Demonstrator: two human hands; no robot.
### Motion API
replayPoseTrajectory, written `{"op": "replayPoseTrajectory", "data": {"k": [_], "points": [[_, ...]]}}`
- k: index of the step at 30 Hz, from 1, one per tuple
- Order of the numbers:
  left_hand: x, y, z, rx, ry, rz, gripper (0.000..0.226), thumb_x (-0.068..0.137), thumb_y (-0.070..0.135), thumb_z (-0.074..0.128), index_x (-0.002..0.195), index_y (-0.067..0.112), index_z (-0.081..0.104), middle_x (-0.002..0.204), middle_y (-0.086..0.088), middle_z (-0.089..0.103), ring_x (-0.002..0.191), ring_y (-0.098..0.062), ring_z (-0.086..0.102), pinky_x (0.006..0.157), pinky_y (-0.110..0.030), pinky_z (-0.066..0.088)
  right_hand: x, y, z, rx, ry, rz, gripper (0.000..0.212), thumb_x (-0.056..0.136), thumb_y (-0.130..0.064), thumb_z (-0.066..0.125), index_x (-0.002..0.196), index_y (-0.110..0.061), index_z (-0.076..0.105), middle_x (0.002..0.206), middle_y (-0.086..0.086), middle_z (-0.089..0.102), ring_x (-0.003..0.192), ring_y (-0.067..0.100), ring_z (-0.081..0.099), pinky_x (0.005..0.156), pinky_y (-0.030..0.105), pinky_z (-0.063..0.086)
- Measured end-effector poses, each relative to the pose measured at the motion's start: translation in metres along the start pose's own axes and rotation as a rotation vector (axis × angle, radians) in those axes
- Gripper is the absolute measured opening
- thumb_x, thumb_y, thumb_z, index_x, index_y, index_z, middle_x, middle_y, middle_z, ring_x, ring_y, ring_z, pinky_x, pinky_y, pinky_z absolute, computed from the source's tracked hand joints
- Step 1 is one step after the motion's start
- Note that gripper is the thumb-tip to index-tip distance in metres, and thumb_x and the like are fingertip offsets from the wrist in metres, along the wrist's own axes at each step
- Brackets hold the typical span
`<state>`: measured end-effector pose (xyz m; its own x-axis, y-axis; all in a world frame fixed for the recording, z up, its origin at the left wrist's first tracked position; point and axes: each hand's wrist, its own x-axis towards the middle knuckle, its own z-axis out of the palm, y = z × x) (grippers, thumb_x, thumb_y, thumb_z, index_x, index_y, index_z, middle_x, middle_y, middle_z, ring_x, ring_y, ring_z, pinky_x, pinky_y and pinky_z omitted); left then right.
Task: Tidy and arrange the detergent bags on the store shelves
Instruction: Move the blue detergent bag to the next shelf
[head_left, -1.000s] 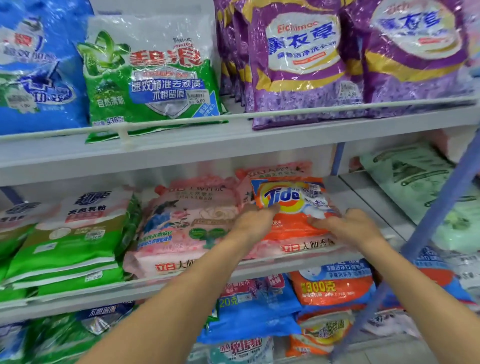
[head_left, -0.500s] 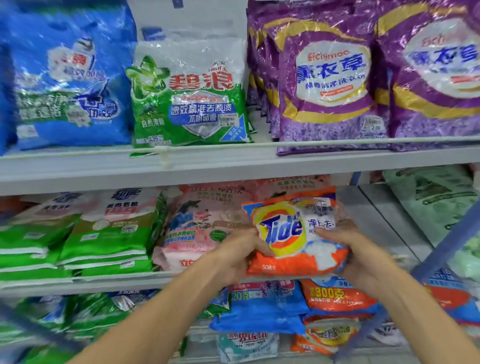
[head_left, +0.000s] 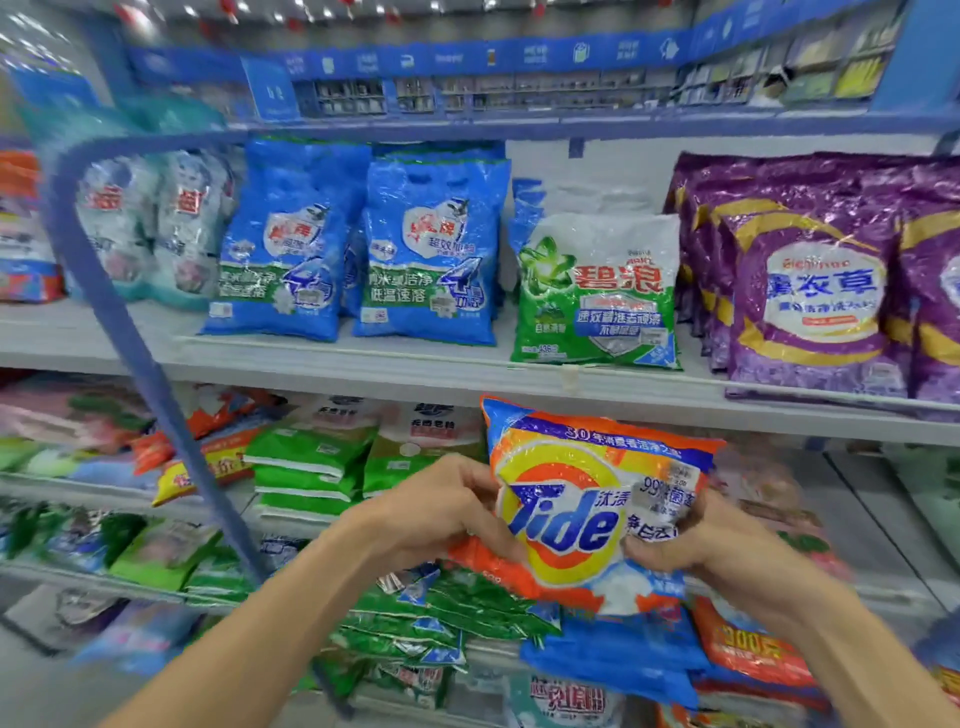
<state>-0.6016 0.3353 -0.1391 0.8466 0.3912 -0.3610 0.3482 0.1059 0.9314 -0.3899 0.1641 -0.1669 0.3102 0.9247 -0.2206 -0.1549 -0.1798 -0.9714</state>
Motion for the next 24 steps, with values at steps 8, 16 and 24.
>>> {"op": "replayPoseTrajectory", "data": {"k": [8,16,24], "points": [[-0.166,0.063,-0.132,-0.038,0.254,0.189,0.037,0.058,-0.013,0.079,0.093,0.001,0.079,0.100,-0.021,0.077,0.082,-0.032,0.076,0.072,-0.040,0.065,0.041,-0.111,0.189,0.072,-0.219,-0.220,0.082,0.041,-0.005,0.099,0.116,-0.001,0.067,0.112,0.023,0.075,0.103,0.040,0.073,0.096,0.054,0.054],[-0.364,0.094,-0.247,-0.130,0.709,0.453,0.034,0.070,0.008,0.080,0.104,0.009,0.076,0.098,-0.012,0.079,0.073,-0.022,0.076,0.057,-0.031,0.061,0.071,-0.204,0.428,0.166,-0.409,-0.448,0.059,0.048,0.007,0.083,0.102,-0.011,0.073,0.096,0.013,0.079,0.083,0.030,0.077,0.072,0.039,0.063],[-0.512,0.057,-0.356,-0.015,1.122,0.445,0.048,0.083,0.050,0.072,0.120,0.021,0.068,0.104,-0.005,0.079,0.087,-0.025,0.078,0.081,-0.046,0.064,0.080,-0.206,0.650,0.206,-0.514,-0.412,0.031,0.083,0.013,0.069,0.103,-0.009,0.062,0.084,0.004,0.079,0.075,0.019,0.077,0.063,0.030,0.059]]}}
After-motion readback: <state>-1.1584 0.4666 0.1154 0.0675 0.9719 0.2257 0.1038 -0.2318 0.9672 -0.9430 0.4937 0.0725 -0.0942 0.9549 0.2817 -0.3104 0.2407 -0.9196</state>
